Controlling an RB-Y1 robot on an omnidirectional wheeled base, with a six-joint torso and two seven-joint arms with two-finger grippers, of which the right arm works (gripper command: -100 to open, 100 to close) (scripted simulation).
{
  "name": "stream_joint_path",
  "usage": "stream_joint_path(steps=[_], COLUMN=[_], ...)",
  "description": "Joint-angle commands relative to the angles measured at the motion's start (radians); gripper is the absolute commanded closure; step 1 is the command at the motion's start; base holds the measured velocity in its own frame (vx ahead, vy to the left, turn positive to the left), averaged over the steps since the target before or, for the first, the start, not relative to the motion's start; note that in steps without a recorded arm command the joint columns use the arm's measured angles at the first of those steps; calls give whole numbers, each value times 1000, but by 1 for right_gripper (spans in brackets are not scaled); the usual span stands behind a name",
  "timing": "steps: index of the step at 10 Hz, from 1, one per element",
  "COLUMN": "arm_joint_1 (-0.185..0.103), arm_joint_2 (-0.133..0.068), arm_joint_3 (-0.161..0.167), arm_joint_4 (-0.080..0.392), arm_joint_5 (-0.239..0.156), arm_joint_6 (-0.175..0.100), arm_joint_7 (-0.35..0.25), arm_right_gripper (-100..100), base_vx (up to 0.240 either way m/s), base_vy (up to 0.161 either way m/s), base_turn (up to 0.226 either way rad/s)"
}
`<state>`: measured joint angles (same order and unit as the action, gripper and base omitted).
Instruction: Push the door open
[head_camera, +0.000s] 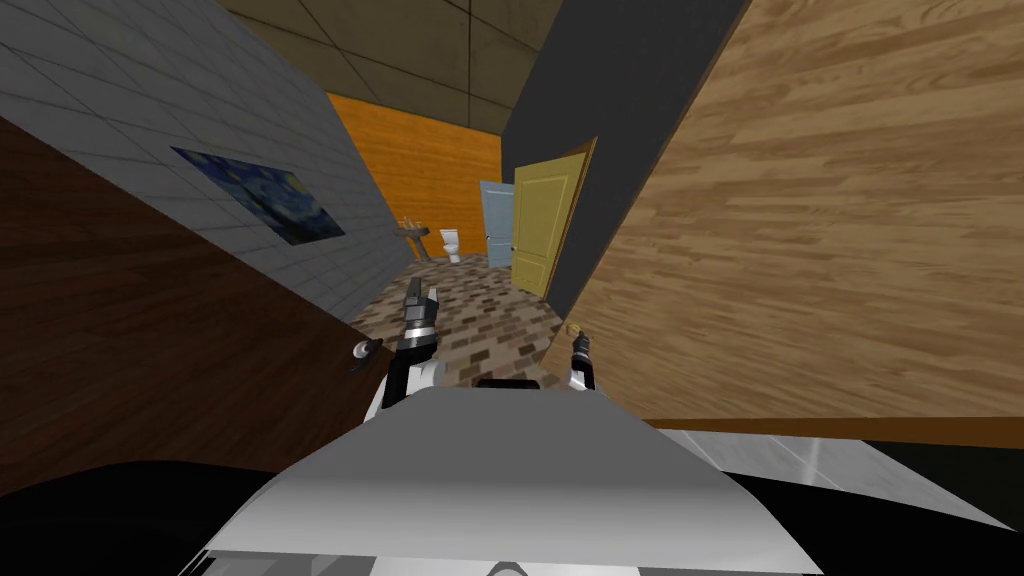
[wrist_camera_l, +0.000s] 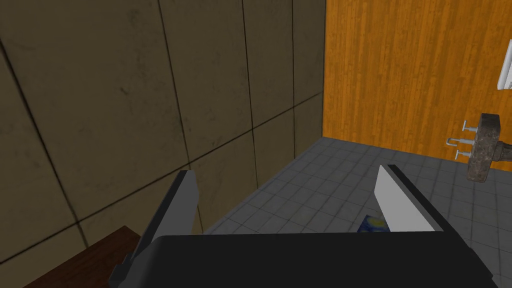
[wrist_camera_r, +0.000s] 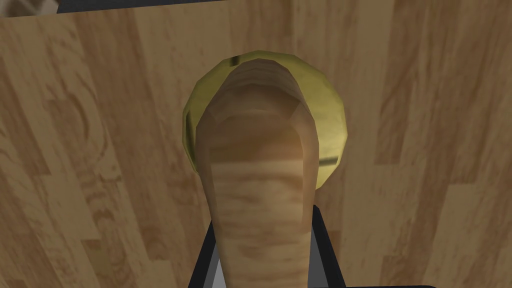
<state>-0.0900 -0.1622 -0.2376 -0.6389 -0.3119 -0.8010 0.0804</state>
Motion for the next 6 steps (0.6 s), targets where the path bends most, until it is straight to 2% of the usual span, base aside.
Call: stream_joint_path(steps=[1,4,6], arm_joint_1=[1,3,5], arm_joint_2=[-2,-5,-9], arm_joint_3=[-14,-32,-58], arm_joint_4=[2,4,7], arm_joint_5=[-10,-22,-40], arm_joint_6=[-1,-2,-4], arm_joint_7=[6,13,24], arm_right_gripper=[100,100,100], base_vx=[132,183,165], base_vy=[-6,7,7], base_turn=[-30,-40,-42])
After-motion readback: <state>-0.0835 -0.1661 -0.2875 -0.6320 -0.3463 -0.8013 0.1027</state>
